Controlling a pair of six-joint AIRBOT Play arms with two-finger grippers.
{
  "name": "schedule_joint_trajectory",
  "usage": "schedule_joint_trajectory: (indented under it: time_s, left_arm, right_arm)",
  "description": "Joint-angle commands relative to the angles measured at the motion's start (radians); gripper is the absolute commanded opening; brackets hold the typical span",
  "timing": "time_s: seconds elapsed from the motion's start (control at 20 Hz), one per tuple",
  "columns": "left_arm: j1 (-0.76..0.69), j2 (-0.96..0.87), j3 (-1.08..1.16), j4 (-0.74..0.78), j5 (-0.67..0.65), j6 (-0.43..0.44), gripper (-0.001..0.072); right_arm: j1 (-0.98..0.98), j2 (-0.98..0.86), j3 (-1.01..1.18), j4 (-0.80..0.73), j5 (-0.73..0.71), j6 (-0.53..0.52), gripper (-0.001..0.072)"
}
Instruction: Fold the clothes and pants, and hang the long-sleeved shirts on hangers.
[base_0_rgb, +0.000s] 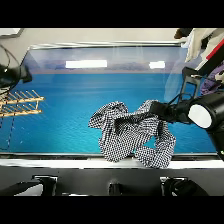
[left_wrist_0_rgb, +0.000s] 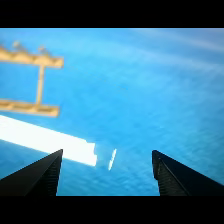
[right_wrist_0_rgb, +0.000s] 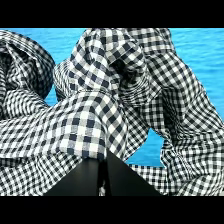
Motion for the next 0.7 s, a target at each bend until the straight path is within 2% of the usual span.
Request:
schedule_joint_trajectory:
  time_s: [0.0, 0.1, 0.25, 0.3, 0.4, 0.5, 0.65]
  left_arm:
    - [0.252, 0.056, -0.195, -0.151, -0.004, 0.188, 0.0605]
    - [0.435, 0.124, -0.352, -0.297, 0.081, 0.344, 0.0605]
    - [0.657, 0.185, -0.494, -0.339, 0.104, 0.570, 0.0622]
    - [0.716, 0.187, -0.510, -0.343, 0.098, 0.613, 0.0622]
    - [0.861, 0.182, -0.534, -0.390, 0.133, 0.629, 0.0622]
    - [0.982, 0.182, -0.562, -0.396, 0.164, 0.691, 0.0621]
    - [1.110, 0.171, -0.606, -0.403, 0.204, 0.774, 0.0621]
  right_arm:
    - [0.001, 0.000, 0.001, -0.004, 0.011, 0.000, 0.0025]
    - [0.001, 0.000, 0.001, -0.007, 0.017, -0.001, 0.0025]
    - [0.001, 0.000, 0.000, -0.008, 0.017, -0.041, 0.0025]
    - [0.001, 0.000, 0.000, -0.010, 0.016, -0.041, 0.0025]
    - [0.001, -0.001, 0.000, -0.009, 0.016, -0.041, 0.0025]
    - [0.001, 0.000, 0.000, -0.011, 0.016, -0.041, 0.0025]
    - [0.001, -0.001, 0.000, -0.013, 0.011, -0.042, 0.0026]
